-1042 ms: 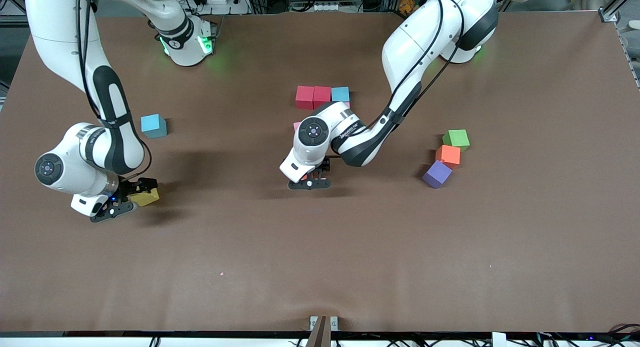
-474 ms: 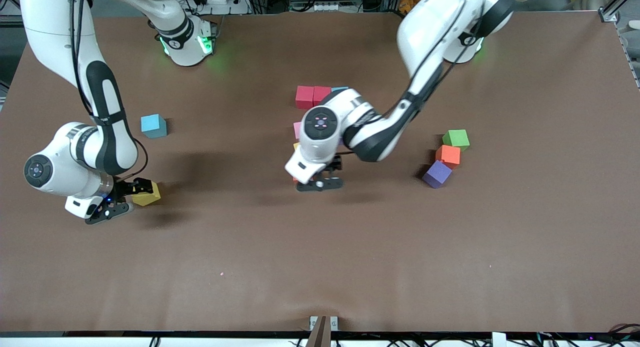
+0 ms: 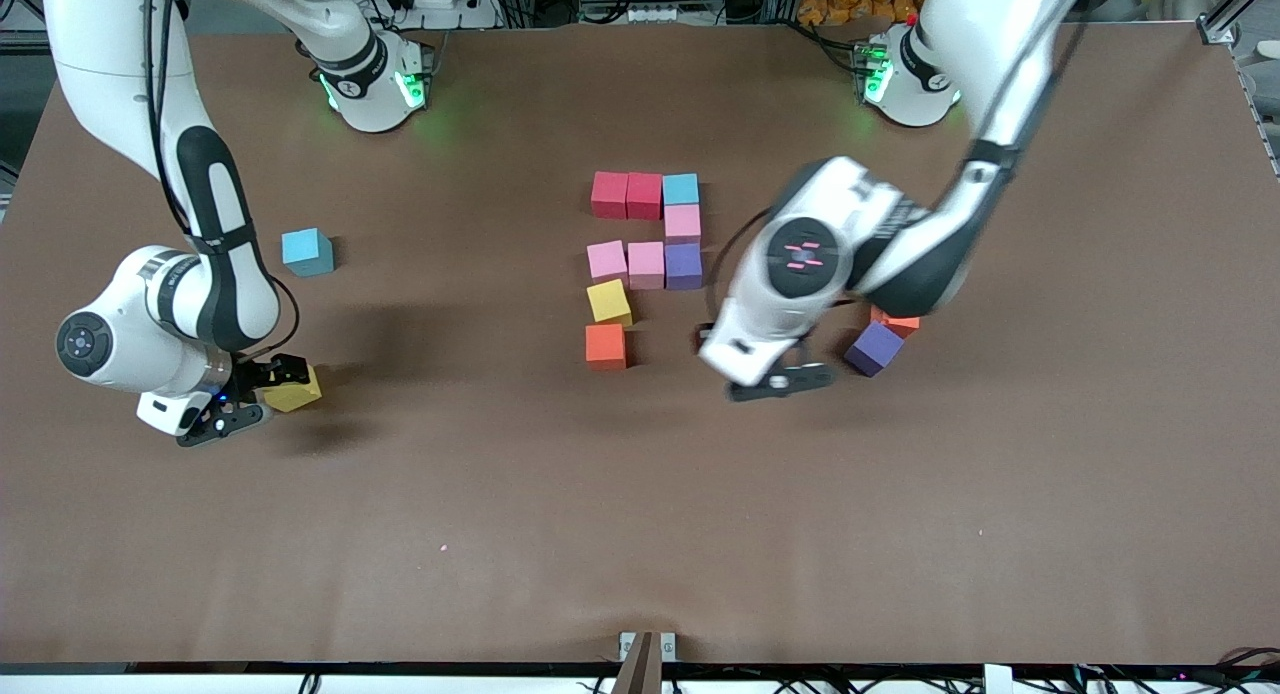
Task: Form number 2 with 11 blocks
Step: 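Grasp the purple cube with the left gripper while the right carries yellow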
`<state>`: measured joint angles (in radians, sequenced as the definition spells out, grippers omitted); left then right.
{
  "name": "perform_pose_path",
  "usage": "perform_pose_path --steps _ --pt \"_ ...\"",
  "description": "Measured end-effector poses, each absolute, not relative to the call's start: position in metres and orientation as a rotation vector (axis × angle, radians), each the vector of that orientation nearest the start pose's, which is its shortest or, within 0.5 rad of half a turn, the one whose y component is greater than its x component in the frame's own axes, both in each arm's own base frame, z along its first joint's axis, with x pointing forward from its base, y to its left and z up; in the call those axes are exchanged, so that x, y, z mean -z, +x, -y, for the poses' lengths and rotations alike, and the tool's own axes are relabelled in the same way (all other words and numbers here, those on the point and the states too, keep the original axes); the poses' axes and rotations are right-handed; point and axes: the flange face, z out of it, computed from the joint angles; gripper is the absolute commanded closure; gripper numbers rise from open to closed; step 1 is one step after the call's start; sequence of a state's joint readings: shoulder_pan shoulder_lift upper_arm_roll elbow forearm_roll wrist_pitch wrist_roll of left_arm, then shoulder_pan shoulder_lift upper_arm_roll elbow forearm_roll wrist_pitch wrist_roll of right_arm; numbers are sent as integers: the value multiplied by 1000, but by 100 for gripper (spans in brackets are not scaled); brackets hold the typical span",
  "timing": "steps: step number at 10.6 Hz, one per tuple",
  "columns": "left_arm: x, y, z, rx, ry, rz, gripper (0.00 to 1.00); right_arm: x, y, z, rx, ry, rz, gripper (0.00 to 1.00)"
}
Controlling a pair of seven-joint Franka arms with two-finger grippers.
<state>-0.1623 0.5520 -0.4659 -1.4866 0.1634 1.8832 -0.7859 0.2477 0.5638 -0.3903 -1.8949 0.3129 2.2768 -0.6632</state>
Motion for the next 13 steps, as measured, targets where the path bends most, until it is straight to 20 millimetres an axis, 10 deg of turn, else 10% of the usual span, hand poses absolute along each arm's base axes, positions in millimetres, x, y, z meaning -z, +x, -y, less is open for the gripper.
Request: perform_pose_path --steps 3,6,8,10,13 --pt "-351 579 246 -260 -3150 -15 0 -207 612 73 -177 -3022 557 0" --pt "-304 560 192 -233 -3113 -460 0 -202 610 74 -190 -3016 582 0" --pt "-278 551 158 -222 -3085 -707 0 -199 608 75 -199 -3009 601 47" --pt "-272 549 144 -220 -3058 -858 0 -197 606 76 -196 -2979 694 68" --pt "-264 542 155 -173 -2982 -978 0 -200 606 80 -161 -2926 798 73"
